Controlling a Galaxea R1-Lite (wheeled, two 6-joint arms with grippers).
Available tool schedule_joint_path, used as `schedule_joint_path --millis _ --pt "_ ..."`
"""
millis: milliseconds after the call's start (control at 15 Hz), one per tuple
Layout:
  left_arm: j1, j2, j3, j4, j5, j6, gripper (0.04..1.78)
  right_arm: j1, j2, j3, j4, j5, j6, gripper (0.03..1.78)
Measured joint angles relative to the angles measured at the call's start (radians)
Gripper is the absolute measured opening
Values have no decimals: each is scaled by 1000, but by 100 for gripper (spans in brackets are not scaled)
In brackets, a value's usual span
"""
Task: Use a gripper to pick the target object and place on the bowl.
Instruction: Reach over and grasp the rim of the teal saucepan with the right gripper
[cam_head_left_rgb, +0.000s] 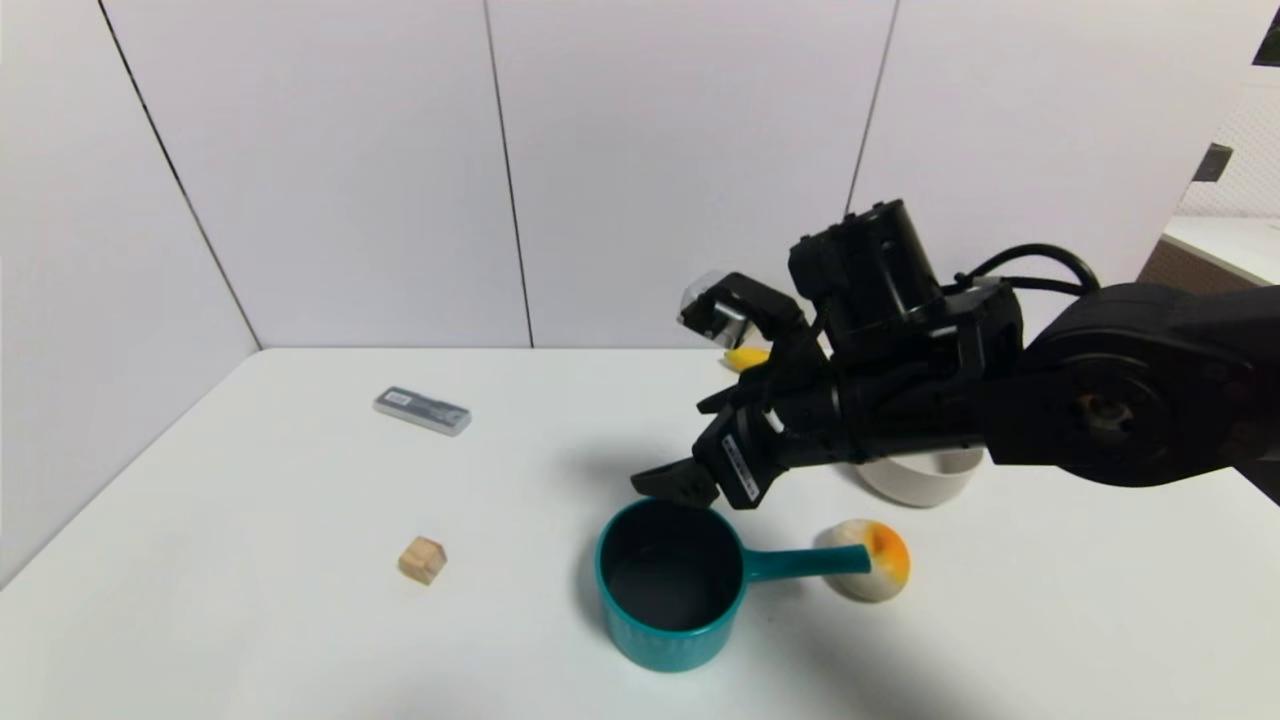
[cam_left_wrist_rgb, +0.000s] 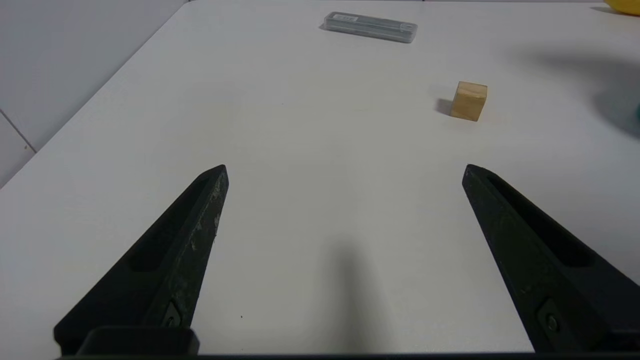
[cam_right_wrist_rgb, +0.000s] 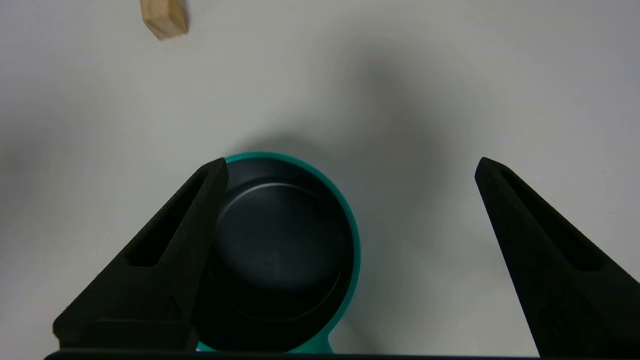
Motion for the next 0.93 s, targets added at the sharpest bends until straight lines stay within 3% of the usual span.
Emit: schedule_joint_path --millis 533,733,933 --pt "0 0 0 0 0 0 169 -10 78 201 -277 -2 -6 171" --pt "0 0 0 0 0 0 169 -10 86 249 -300 -1 -39 171" --pt "0 0 0 0 0 0 169 -8 89 257 -307 -1 -52 122"
